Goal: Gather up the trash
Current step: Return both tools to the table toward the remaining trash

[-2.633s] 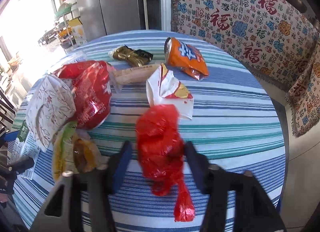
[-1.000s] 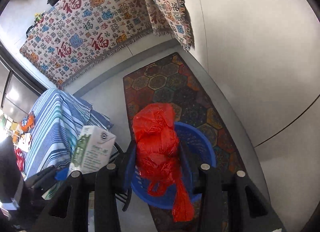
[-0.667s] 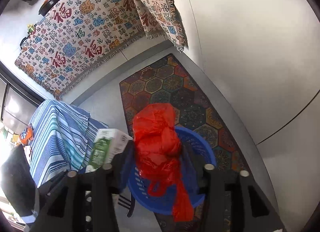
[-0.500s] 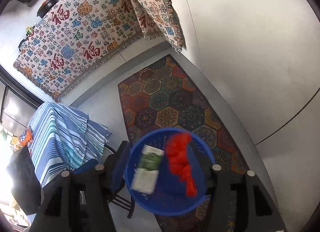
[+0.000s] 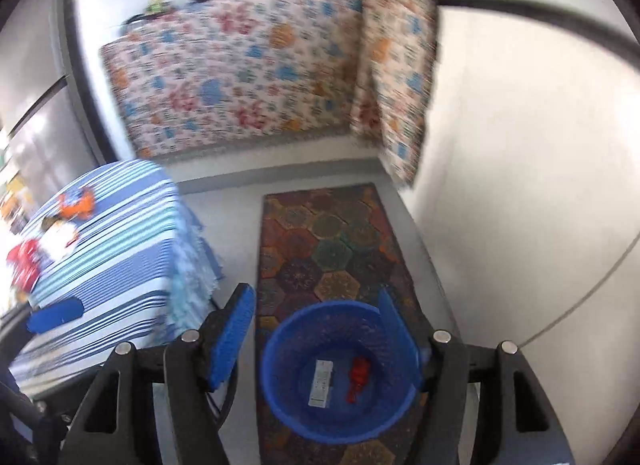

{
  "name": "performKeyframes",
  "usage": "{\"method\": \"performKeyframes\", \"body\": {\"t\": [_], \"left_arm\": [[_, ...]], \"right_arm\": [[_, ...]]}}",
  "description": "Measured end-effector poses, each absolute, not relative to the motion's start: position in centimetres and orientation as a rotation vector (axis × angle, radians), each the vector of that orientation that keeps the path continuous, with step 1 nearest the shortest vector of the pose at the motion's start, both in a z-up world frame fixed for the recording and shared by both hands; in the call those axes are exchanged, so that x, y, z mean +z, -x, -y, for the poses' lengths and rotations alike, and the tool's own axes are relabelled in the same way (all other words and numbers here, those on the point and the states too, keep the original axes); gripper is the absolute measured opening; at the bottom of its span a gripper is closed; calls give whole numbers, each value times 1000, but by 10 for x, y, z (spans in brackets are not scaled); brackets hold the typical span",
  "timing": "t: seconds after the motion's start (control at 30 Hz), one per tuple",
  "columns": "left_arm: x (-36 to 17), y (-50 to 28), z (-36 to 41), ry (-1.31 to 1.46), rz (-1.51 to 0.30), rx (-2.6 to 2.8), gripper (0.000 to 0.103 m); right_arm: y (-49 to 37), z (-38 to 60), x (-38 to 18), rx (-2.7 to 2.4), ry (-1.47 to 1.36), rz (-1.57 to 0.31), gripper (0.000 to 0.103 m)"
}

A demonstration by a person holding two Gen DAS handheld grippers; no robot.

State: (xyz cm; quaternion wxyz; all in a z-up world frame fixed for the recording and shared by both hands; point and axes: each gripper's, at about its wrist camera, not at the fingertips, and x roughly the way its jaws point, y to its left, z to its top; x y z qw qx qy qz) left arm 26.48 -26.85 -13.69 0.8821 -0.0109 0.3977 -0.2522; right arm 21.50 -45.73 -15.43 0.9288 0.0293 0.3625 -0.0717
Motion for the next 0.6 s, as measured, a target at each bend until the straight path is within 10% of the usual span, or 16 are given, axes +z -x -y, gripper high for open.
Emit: {"method": "performKeyframes", "body": {"t": [0.6], "left_arm": [[-168,-197,25,79,-890,23,97]], "right_arm": [[-214,207,-180,369,195,-744,66]]}}
